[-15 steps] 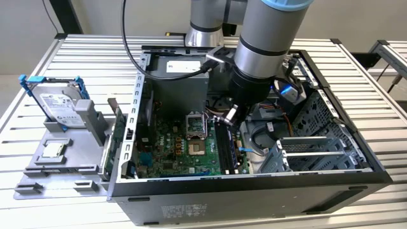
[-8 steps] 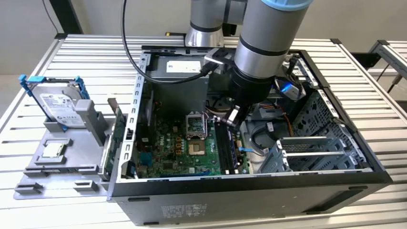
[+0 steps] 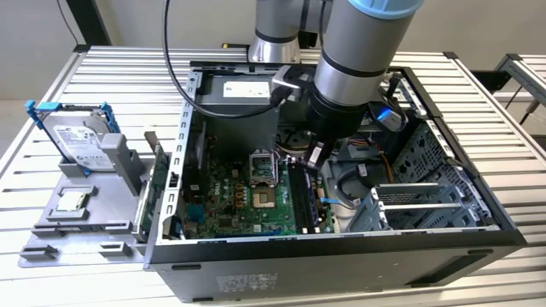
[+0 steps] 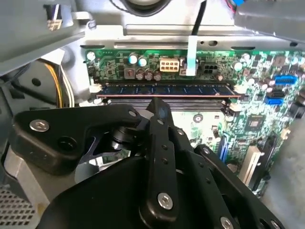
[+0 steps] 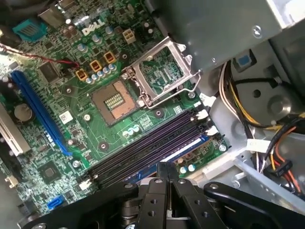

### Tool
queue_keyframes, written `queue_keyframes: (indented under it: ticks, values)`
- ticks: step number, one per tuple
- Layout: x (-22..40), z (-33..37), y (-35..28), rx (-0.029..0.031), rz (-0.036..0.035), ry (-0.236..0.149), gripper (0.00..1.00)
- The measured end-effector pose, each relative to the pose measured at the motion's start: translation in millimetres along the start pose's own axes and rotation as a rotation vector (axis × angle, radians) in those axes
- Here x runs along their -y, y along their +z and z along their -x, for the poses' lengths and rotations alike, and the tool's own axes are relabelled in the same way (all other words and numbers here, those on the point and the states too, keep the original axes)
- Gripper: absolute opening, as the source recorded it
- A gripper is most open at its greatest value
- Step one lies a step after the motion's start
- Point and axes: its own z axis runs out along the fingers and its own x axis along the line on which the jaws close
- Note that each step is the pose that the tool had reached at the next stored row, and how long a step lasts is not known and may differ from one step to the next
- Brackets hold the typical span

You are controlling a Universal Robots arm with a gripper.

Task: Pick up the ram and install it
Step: 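Press down the ram until it locks into place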

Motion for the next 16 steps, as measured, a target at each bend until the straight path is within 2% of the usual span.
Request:
queue_keyframes:
  ticks: [16]
  values:
    - [0.0, -0.1, 0.6, -0.0058, -0.0025, -0.289, 0.0]
